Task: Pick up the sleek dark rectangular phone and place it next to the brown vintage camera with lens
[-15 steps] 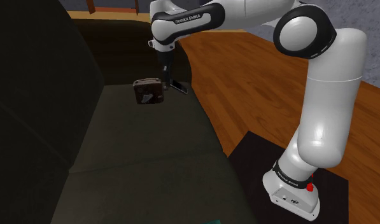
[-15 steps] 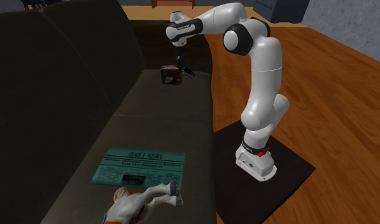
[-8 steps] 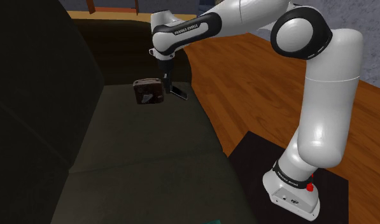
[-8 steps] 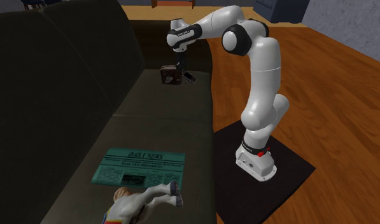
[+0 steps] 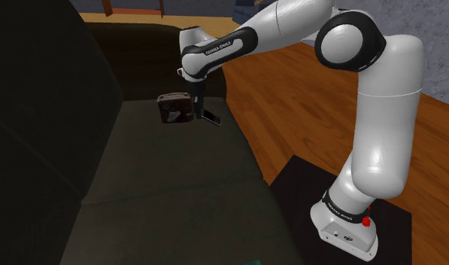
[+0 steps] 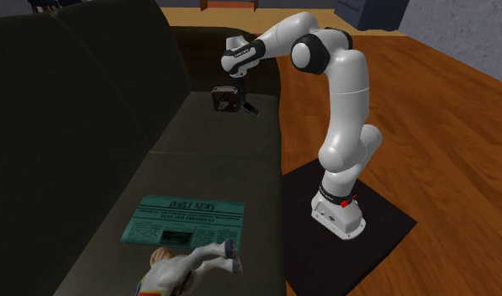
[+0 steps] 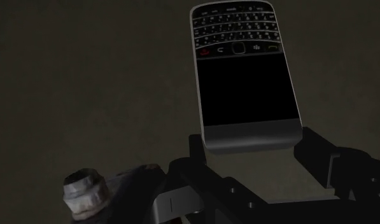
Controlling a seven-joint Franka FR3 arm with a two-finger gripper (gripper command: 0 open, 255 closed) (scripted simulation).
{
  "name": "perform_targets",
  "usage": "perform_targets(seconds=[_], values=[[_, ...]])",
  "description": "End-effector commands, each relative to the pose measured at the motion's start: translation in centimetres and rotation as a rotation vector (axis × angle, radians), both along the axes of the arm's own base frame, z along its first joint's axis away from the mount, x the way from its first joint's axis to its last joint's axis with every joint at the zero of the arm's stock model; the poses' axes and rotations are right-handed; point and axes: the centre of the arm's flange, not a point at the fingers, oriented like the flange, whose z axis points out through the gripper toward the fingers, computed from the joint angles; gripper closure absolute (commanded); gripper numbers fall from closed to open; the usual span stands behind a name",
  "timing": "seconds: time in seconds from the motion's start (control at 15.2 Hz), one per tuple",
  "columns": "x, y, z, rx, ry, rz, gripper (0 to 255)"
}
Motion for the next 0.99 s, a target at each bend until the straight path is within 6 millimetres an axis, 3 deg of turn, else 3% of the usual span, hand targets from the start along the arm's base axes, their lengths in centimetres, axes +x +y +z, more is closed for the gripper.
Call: perform_targets(seconds=[0.0,0.53,0.92], values=[[0.0,0.0,-1.1,0.0,-0.001,0.0,255],[0.0,0.0,-5.4,0.0,-0.001,0.0,255],[0.0,0.0,-5.4,0.0,-0.001,0.0,255]])
